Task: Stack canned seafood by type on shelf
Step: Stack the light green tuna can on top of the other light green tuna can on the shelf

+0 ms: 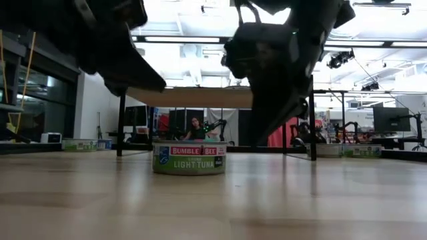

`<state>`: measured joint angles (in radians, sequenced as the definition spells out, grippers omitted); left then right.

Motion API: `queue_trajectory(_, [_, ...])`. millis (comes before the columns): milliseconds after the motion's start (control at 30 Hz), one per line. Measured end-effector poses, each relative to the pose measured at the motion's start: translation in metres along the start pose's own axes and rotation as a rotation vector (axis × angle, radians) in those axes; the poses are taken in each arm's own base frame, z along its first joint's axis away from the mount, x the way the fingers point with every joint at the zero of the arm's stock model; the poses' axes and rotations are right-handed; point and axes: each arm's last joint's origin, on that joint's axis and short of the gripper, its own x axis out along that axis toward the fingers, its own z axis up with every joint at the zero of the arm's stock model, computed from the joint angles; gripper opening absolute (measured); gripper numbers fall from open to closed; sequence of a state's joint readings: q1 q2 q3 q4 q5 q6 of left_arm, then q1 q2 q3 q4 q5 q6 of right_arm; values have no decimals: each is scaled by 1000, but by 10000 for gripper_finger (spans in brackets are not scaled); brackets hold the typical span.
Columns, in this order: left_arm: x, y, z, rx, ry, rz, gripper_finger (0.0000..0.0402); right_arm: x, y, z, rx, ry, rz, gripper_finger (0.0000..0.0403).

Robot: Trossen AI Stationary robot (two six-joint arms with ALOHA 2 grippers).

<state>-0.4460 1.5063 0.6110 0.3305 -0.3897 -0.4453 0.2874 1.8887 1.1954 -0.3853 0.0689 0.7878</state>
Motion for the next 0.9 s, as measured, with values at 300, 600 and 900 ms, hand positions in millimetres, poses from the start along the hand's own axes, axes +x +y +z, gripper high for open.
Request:
queue_trajectory(300, [17, 7, -13, 18, 106, -59, 0, 25, -1, -2, 46, -23, -18, 0])
queue_trajectory(600, [37, 6, -37, -1, 148, -21, 0, 33, 2, 1, 57, -68, 18, 0])
queue_trajectory(900, [35, -4, -48, 0, 195, -64, 0, 16, 20, 23, 44, -182, 101, 0])
